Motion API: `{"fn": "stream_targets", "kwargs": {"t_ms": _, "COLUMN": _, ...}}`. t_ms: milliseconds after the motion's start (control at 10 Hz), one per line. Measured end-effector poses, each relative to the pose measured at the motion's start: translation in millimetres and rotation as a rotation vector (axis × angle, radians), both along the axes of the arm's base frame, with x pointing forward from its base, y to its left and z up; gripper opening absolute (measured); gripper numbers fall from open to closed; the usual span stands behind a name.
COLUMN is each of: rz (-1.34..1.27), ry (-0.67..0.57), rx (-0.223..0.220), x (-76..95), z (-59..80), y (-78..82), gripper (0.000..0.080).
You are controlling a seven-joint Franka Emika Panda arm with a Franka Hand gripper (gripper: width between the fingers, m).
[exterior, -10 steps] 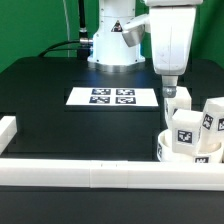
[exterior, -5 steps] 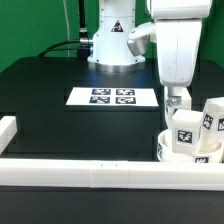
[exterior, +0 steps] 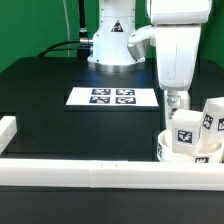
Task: Assemble stool
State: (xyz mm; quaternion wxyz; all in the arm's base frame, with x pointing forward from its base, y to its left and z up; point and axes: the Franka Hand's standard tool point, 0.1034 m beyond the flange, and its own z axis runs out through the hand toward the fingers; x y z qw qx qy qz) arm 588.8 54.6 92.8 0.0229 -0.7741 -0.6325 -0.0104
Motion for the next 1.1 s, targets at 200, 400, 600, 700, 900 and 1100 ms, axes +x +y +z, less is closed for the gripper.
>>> {"fn": "stream_targets", "kwargs": {"t_ms": 200, "rz": -0.008, "ry": 0.000, "rx": 0.000, "x": 0.1, "z": 0.1, "y": -0.2, "gripper": 0.0343}}
{"fn": "stream_targets", "kwargs": {"t_ms": 400, "rz": -0.050, "ry": 0.003, "rx": 0.000, "x": 0.1, "z": -0.1, "y": -2.3, "gripper": 0.0343}}
{"fn": "stream_targets", "kwargs": {"t_ms": 600, "rz": -0.172, "ry": 0.009, "rx": -0.001, "x": 0.1, "z": -0.2, "y": -2.2, "gripper": 0.0343}}
{"fn": "stream_targets", "kwargs": {"t_ms": 700, "rz": -0.243, "ry": 0.013, "rx": -0.002, "x": 0.1, "z": -0.3, "y": -2.3, "gripper": 0.0343}}
{"fn": "stream_targets", "kwargs": {"t_ms": 900, "rz": -0.403, "ry": 0.021, "rx": -0.003, "x": 0.0, "z": -0.3, "y": -2.2, "gripper": 0.0343}}
{"fn": "stream_targets", "kwargs": {"t_ms": 1100, "rz": -0.563, "ry": 0.030, "rx": -0.003, "x": 0.0, "z": -0.3, "y": -1.8, "gripper": 0.0343}}
